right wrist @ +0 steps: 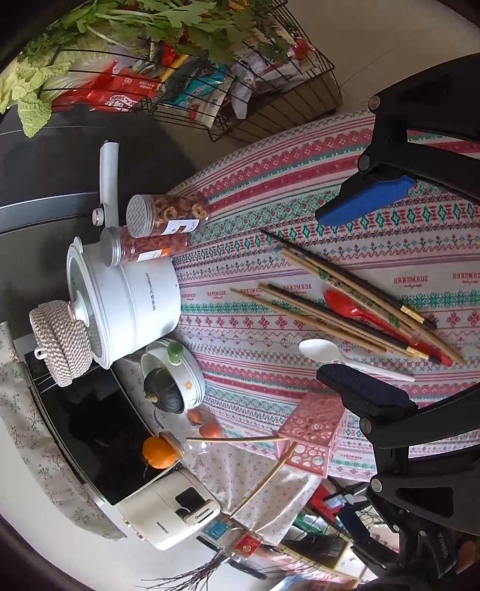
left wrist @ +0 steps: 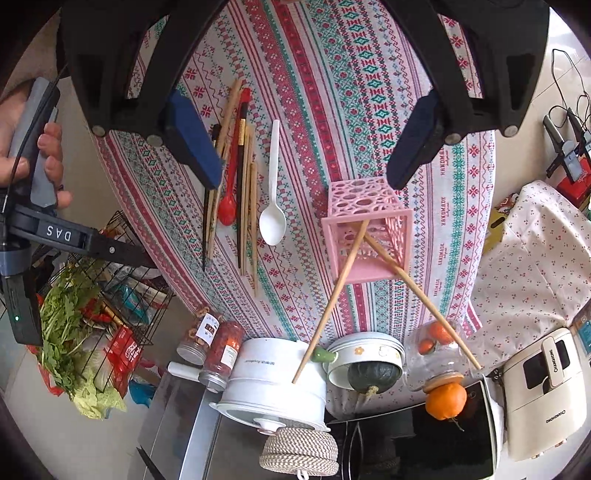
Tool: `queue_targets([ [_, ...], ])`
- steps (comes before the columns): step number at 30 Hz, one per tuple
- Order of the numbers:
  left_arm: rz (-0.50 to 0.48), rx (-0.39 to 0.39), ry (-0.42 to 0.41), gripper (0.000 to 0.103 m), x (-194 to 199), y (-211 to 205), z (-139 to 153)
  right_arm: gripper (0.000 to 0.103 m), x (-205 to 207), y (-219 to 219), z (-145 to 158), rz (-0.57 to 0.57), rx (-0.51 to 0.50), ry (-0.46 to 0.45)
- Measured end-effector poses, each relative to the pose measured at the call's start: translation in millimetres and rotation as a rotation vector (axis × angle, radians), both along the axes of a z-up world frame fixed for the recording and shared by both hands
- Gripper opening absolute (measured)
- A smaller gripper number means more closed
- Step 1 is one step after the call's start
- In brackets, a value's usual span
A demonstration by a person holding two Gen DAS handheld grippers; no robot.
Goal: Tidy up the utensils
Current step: 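Grasp another wooden chopstick from the pile with the left gripper and lift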
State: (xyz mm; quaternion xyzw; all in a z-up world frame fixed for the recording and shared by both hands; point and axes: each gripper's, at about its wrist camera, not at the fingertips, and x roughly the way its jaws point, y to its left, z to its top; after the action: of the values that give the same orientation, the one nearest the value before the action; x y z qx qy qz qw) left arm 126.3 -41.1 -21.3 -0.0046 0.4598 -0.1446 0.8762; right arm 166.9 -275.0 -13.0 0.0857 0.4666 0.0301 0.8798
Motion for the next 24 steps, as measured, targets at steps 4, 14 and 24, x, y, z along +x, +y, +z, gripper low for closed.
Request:
queue_targets([
  [4,-0.058,-0.004,0.042,0.091,4,-31,-3,0.079,-6,-25,-10,-0.041,-0.024,0.044],
  [14,-0.087,0.023,0.126,0.074,69,-119,-27,0.08,2,-82,-35,-0.181,-0.037,0.112],
  [24,0.047,0.094,0.189,0.022,167,-142,-88,0.08,16,-101,-67,-0.17,-0.044,0.202],
])
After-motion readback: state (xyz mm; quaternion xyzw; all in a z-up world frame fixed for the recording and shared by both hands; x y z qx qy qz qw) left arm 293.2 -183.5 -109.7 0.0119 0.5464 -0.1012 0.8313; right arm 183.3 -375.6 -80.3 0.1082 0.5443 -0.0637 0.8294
